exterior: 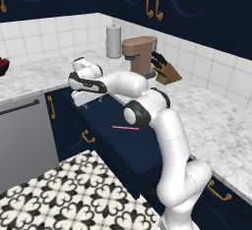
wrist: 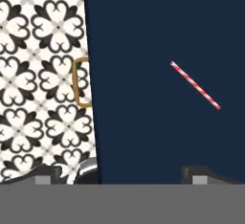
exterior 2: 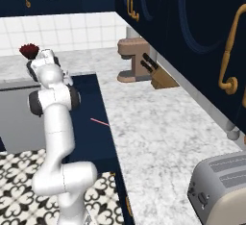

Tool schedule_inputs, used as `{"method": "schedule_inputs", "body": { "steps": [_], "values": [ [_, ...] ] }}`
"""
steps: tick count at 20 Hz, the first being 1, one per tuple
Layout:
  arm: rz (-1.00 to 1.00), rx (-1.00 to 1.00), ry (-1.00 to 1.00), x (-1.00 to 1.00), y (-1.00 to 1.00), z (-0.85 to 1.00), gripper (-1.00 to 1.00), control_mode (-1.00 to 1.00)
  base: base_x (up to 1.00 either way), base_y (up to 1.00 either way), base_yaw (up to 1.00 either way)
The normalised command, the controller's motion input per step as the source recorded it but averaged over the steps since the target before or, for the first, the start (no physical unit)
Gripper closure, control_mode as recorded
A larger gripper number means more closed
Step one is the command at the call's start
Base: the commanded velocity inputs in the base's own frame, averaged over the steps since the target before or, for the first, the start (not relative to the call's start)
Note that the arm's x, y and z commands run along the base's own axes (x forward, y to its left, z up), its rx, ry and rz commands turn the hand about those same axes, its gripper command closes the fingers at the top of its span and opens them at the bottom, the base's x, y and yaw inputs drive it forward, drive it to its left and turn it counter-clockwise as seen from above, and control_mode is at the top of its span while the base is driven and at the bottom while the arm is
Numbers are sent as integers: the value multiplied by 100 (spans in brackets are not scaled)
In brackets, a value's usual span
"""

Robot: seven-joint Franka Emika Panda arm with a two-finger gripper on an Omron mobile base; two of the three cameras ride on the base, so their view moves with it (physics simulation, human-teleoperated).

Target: Take a straw from the drawer in front and place it inside the glass cup on the dining counter.

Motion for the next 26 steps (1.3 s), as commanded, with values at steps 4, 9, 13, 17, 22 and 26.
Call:
{"method": "schedule_inputs", "body": {
  "steps": [4, 9, 13, 17, 22, 26],
  "values": [
    [3, 23, -13, -23, -84, -39, -100, -100, 0, 0, 0],
    [7, 16, -31, -2, -58, -58, -100, -100, 0, 0, 0],
    [5, 10, -14, -2, -26, -66, -100, -100, 0, 0, 0],
    [0, 3, 9, 10, -1, -45, -100, -100, 0, 0, 0],
    [0, 0, 21, 2, 25, -38, -100, -100, 0, 0, 0],
    [0, 0, 24, 0, 62, -31, -100, -100, 0, 0, 0]
  ]
}}
